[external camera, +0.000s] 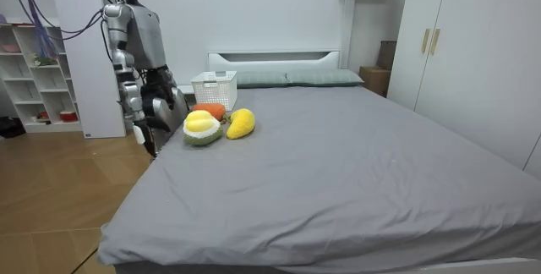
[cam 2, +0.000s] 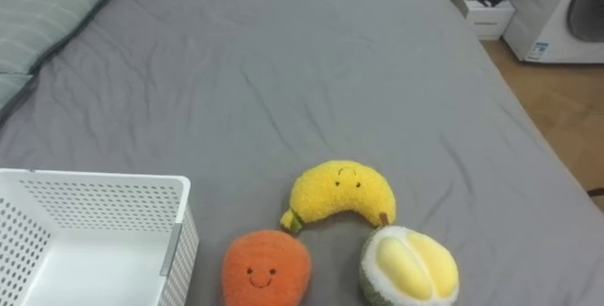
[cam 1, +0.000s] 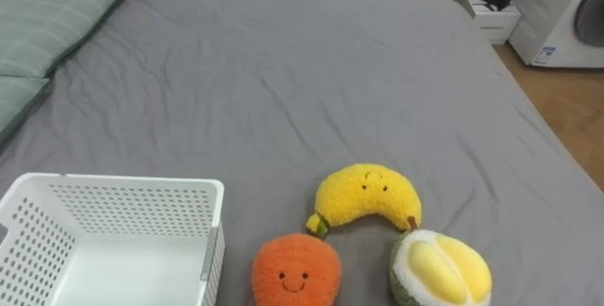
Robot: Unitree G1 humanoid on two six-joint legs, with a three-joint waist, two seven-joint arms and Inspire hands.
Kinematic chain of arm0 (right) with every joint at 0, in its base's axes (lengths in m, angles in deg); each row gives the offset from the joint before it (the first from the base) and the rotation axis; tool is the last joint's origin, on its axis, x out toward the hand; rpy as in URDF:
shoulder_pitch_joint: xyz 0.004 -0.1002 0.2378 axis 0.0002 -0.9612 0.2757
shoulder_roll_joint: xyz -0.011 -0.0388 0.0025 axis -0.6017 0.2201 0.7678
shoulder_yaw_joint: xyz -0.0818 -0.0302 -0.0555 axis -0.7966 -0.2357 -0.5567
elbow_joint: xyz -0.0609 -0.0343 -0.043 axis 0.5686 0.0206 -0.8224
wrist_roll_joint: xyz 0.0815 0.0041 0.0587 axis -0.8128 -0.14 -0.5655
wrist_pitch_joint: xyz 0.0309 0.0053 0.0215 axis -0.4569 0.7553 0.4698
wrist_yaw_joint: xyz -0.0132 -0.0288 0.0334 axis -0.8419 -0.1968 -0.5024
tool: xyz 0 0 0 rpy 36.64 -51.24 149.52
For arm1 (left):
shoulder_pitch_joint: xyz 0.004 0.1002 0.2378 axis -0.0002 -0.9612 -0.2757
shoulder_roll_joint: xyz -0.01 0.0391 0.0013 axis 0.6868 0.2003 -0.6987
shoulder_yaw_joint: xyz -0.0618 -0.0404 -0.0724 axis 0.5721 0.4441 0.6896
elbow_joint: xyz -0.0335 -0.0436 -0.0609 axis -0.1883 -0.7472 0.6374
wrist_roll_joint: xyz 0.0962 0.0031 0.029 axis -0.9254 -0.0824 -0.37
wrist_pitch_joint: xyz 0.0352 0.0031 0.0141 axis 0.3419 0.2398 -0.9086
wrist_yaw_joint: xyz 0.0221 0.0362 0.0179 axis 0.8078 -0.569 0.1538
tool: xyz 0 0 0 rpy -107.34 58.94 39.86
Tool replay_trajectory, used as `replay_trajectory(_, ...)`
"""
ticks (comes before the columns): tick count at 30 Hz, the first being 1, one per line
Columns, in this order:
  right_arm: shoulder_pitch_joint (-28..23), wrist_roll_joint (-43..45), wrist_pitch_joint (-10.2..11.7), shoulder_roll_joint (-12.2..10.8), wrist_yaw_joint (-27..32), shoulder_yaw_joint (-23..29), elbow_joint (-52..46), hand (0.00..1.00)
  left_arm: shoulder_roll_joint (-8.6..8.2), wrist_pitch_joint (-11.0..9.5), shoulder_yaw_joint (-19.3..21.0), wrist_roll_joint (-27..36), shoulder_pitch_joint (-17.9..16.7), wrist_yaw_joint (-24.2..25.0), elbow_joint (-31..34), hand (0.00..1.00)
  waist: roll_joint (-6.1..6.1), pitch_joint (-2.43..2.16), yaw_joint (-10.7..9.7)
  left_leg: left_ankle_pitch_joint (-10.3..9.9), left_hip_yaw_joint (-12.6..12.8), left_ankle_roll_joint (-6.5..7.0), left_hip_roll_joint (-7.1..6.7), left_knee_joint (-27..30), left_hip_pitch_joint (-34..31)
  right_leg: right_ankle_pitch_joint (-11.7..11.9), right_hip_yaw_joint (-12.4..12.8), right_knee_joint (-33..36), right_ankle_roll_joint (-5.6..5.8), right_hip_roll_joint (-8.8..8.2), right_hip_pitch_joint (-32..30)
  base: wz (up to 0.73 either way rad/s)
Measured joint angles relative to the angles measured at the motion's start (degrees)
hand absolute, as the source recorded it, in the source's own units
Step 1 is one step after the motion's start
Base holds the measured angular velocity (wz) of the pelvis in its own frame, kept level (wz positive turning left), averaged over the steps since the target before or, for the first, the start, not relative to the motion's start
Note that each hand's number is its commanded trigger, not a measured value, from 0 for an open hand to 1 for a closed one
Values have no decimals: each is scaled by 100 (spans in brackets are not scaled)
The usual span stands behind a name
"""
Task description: Collect toys from the bed
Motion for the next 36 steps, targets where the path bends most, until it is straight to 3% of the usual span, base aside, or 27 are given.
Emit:
replay_trajectory(5, -126, 80, -70, 146, 404, 608, -61, 0, 30, -1, 470, -3, -112, 4, 171, 0, -126, 0, -76, 0, 43, 0, -1, -21, 64, -39, 75, 68, -3, -3, -20, -7)
replay_trajectory(9, -76, 296, -74, 380, 793, 903, -219, 0, 181, 1, 490, -4, -93, 8, 114, 0, -199, 6, -116, -3, 146, 2, 13, -3, 73, -17, 180, 73, -2, 12, -51, -12)
replay_trajectory(13, -55, 568, -114, 538, 1283, 1158, -983, 0, 291, 1, 493, -7, -64, 26, 145, 0, -255, -3, -152, 0, 199, 4, 16, -5, 41, -9, 252, 150, -4, 16, -147, -10)
replay_trajectory(18, -50, 982, -119, 618, 1733, 1381, -2044, 0, 304, 5, 501, -8, -38, 87, 255, 0, -343, -1, -157, 1, 218, 3, 16, -26, -1, -15, 263, 164, -6, 16, -218, -1)
replay_trajectory(21, -42, 1521, -124, 633, 2081, 1359, -2921, 0, 347, 7, 432, -6, 22, 91, 254, 0, -403, -21, -146, 5, 247, 2, 21, -6, -83, -7, 276, 194, -12, 22, -335, -5)
replay_trajectory(23, -38, 1633, -108, 633, 2238, 1359, -3576, 0, 348, 27, 434, -6, 37, 90, 253, 0, -374, 1, -140, 8, 284, 0, 32, -8, -121, 22, 334, 177, -12, 42, -361, -10)
replay_trajectory(25, 35, 1800, -98, 633, 2396, 1351, -4153, 0, 349, 57, 437, -6, 113, 85, 252, 0, -357, -42, -114, 10, 289, -1, 34, -11, -156, 32, 335, 182, -15, 44, -419, 0)
replay_trajectory(29, 156, 2197, -93, 627, 2472, 1329, -5044, 0, 348, 57, 426, -7, 80, 84, 252, 0, -369, -9, -120, 11, 287, -1, 36, -22, -162, 36, 296, 187, -16, 41, -421, 0)
replay_trajectory(32, 172, 2672, 33, 632, 2472, 1196, -5691, 0, 351, 34, 384, -24, 64, 62, 297, 0, -345, 15, -108, 12, 282, -4, 46, -3, -243, 38, 259, 189, -19, 41, -425, 4)
replay_trajectory(36, 197, 3554, 57, 630, 2441, 850, -6353, 0, 344, -6, 194, -15, 62, 51, 343, 0, -348, 22, -21, 10, 279, -5, 50, 2, -282, 39, 255, 197, -21, 39, -457, 1)
